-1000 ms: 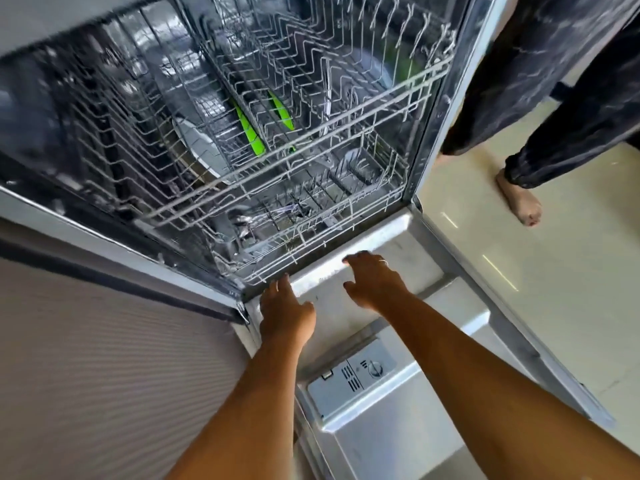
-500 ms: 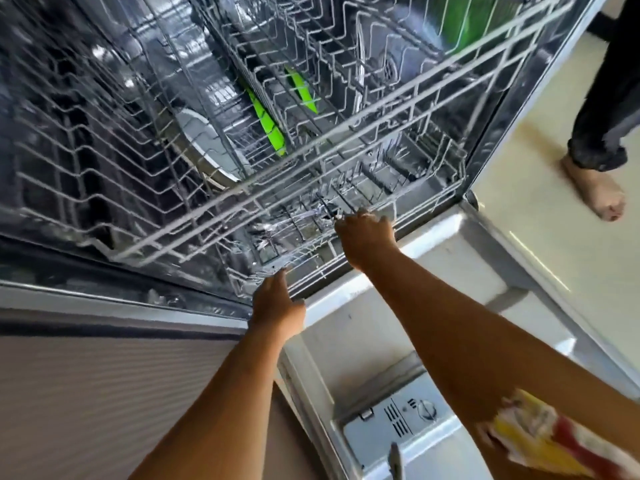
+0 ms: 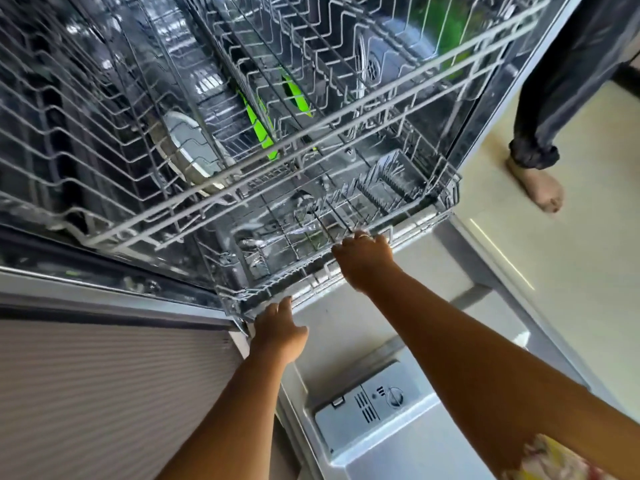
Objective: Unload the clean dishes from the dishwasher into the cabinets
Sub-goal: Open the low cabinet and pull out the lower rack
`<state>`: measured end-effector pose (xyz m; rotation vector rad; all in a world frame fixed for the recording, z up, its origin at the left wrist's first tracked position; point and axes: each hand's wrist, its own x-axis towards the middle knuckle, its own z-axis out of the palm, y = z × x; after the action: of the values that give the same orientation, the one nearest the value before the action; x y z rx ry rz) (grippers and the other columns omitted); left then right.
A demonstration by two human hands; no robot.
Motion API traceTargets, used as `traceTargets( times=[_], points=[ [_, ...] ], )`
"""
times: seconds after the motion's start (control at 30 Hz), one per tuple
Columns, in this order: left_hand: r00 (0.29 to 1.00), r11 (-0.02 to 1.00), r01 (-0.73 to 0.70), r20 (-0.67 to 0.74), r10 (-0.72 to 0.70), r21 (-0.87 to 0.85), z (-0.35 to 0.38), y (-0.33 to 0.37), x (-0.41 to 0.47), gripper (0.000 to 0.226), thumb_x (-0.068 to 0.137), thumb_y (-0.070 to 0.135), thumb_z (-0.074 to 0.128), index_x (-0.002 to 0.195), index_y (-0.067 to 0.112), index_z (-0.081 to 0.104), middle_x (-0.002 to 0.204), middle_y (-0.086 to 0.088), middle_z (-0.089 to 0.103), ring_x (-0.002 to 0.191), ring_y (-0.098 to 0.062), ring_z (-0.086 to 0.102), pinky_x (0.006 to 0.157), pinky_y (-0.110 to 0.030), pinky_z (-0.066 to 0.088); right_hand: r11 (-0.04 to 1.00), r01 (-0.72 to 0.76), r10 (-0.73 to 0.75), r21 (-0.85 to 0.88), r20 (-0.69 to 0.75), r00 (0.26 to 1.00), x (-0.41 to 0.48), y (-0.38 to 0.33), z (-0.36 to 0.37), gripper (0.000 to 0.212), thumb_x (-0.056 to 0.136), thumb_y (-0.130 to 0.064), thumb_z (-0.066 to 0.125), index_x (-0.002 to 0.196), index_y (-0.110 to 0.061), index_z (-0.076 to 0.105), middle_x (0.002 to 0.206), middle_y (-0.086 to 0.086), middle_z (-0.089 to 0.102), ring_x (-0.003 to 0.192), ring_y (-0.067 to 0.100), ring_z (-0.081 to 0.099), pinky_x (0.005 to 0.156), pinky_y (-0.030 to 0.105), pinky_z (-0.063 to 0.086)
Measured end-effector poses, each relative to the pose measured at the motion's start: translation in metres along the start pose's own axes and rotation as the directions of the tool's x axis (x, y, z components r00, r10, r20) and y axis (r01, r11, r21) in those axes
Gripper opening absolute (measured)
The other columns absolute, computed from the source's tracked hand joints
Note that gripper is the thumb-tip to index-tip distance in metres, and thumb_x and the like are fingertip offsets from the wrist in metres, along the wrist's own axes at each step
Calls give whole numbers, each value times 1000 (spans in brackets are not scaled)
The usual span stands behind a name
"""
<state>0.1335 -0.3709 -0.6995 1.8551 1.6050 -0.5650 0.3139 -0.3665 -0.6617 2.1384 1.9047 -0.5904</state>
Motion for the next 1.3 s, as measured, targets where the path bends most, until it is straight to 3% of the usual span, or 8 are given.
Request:
traceTargets(
  times=[0.33,0.63,0.8,0.9,1.0,1.3],
  points=[
    [996,1000,3,91,-5,16,60,3,-61,51,89,27,49,137,21,35,142,-11,38,131,-31,36,105,-38,34,1000,-16,18,-21,118,993,-88,11,35,39,87,-13,53,125,-17,50,126,4,56,128,26,42,107,49,30],
    [977,1000,-17,214,11,25,109,4,-109,51,88,28,50,137,24,35,142,-6,42,130,-29,41,106,-34,35,999,-42,46,-30,142,989,-158,20,72,38,90,-21,51,127,-18,47,130,4,53,129,25,41,108,49,26],
    [941,998,-63,334,52,23,117,7,-129,55,88,27,49,141,21,35,140,-11,46,128,-29,46,104,-33,40,997,-75,78,-22,186,980,-189,24,84,40,90,-28,53,129,-20,46,132,1,52,131,23,39,111,51,22],
    [918,996,-92,388,86,-3,119,8,-138,48,89,25,48,137,20,42,136,-12,50,121,-28,52,99,-32,45,996,-93,94,-17,195,976,-204,26,92,35,90,-23,51,125,-20,49,126,-1,54,129,21,40,110,51,21],
    [924,992,-117,361,128,-51,120,6,-143,42,88,20,48,129,20,53,131,-10,49,114,-25,56,96,-31,47,994,-109,110,-17,228,967,-216,26,96,35,89,-22,53,123,-21,49,125,-1,53,129,20,39,108,51,23],
    [969,979,-146,177,170,-141,114,0,-152,31,88,16,52,118,15,61,126,-7,59,111,-19,58,93,-25,46,991,-120,133,-59,313,941,-229,27,95,38,91,-28,52,128,-24,47,130,-4,52,132,19,37,110,55,19]
  ],
)
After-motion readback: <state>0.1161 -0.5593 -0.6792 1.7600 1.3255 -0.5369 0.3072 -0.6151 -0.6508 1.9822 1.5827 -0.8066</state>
